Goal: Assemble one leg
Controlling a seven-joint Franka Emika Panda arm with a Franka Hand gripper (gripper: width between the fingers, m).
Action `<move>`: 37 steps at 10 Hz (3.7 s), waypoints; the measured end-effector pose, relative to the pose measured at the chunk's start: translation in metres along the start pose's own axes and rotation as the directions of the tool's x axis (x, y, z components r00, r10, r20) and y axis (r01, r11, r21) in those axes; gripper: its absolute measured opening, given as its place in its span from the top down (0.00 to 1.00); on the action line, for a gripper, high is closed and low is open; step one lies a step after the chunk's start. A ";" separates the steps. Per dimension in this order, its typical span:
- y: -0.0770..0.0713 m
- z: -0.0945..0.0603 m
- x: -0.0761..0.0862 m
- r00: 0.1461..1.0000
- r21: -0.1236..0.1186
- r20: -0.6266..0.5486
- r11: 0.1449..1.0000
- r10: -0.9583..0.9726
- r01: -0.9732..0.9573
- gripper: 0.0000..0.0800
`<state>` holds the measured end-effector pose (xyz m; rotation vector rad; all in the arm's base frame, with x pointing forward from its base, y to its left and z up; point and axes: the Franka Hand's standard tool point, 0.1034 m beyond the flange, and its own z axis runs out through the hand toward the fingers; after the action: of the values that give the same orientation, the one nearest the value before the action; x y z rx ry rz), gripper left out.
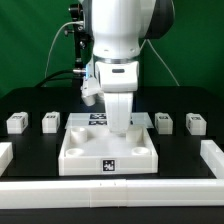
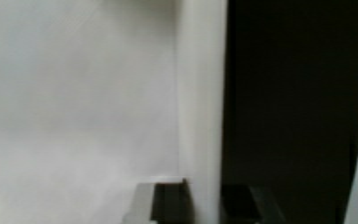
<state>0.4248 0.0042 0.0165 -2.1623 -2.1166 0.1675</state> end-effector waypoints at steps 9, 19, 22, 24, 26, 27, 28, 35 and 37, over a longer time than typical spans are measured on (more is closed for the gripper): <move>0.058 -0.009 0.075 0.999 -0.052 -0.034 0.998 0.030 -0.032 0.92; 0.059 -0.007 0.082 0.999 -0.051 -0.036 0.998 0.022 -0.024 0.31; 0.058 -0.011 0.082 0.999 -0.057 -0.037 0.997 0.040 -0.042 0.21; 0.049 -0.032 0.082 0.995 -0.083 -0.032 0.992 0.090 -0.092 0.19; 0.040 -0.048 0.078 0.990 -0.109 -0.033 0.984 0.136 -0.139 0.19; 0.034 -0.052 0.077 0.984 -0.113 -0.035 0.978 0.173 -0.176 0.19; 0.029 -0.054 0.075 0.981 -0.115 -0.035 0.974 0.192 -0.195 0.19; 0.028 -0.054 0.075 0.833 -0.088 -0.079 0.829 0.547 -0.553 0.19; 0.020 -0.049 0.079 0.611 -0.038 -0.109 0.611 0.784 -0.791 0.19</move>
Offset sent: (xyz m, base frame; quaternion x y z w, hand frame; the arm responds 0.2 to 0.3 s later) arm 0.0283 0.0371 -0.0095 0.0079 0.0112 -0.0027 0.9999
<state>0.4540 0.0827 0.0617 -2.9375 -0.9658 0.0508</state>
